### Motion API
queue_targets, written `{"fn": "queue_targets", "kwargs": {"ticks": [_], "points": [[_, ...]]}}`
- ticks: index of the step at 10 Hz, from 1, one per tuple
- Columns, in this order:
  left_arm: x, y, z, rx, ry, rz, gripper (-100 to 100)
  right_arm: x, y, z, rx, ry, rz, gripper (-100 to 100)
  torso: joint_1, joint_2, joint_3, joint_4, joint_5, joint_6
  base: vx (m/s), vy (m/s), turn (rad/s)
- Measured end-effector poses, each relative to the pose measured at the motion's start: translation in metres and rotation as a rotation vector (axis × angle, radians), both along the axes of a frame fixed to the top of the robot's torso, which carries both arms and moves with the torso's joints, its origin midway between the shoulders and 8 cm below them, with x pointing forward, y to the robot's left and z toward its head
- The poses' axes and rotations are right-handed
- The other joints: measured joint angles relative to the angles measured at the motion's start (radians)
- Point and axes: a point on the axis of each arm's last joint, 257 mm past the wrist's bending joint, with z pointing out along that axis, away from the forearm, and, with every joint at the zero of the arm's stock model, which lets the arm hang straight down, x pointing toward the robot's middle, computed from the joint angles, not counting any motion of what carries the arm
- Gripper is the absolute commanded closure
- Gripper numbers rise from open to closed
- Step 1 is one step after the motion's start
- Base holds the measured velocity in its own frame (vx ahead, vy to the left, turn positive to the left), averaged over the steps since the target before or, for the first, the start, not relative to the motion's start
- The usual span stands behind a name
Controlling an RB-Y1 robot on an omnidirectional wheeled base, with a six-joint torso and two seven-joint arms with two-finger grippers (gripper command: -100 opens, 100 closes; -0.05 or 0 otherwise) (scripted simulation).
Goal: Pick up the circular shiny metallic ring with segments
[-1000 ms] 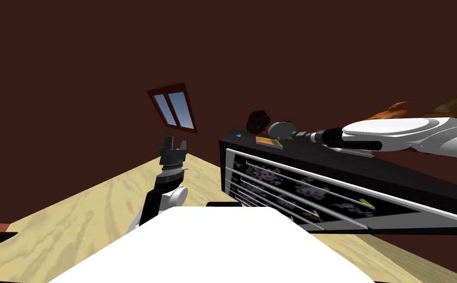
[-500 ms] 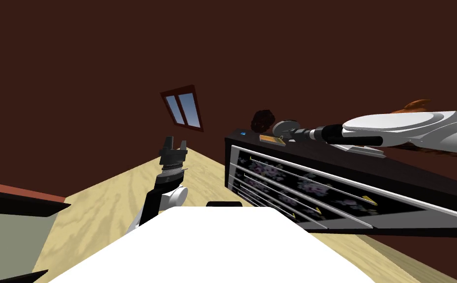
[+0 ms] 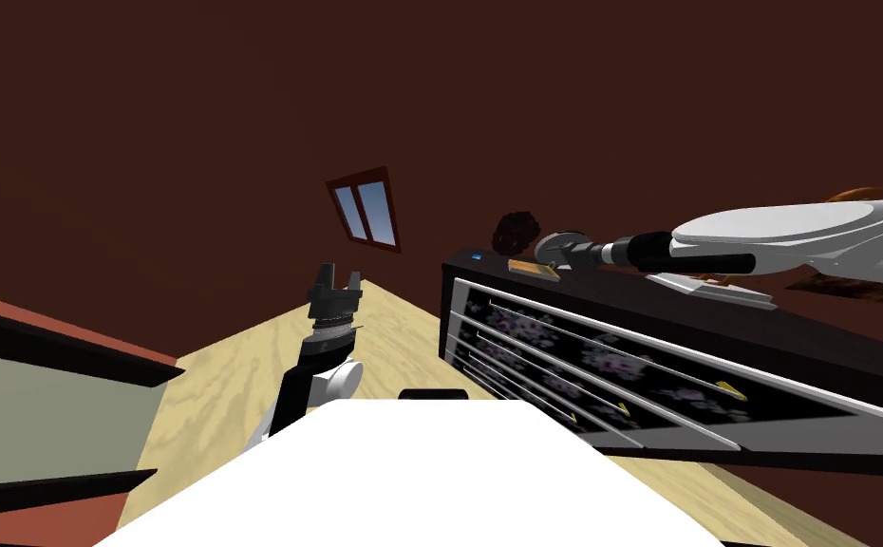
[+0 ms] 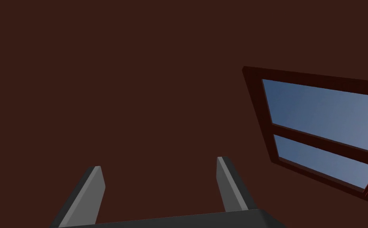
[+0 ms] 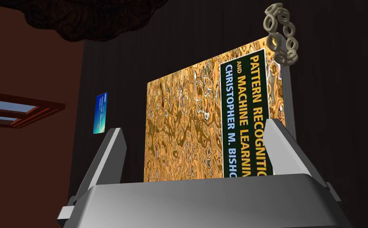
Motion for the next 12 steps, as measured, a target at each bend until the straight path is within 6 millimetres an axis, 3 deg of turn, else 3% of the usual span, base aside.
{"fn": "queue_targets", "kwargs": {"ticks": [2,8,12], "points": [[0.0,0.0,0.0,0.0,0.0,0.0,0,0.0,0.008,0.009,0.033,-0.002,0.005,-100,0.0,0.0,0.0,0.0,0.0,0.0,-0.1,0.092,0.092],[0.0,0.0,0.0,0.0,0.0,0.001,0,-0.001,-0.027,0.002,0.183,-0.034,-0.114,-100,-0.013,-0.021,-0.012,-0.005,-0.004,0.001,0.146,-0.023,-0.136],[0.0,0.0,0.0,0.0,0.0,0.0,0,-0.002,-0.031,0.0,0.205,-0.039,-0.131,-100,-0.009,-0.011,-0.007,-0.003,-0.002,0.001,0.032,-0.007,-0.021]]}}
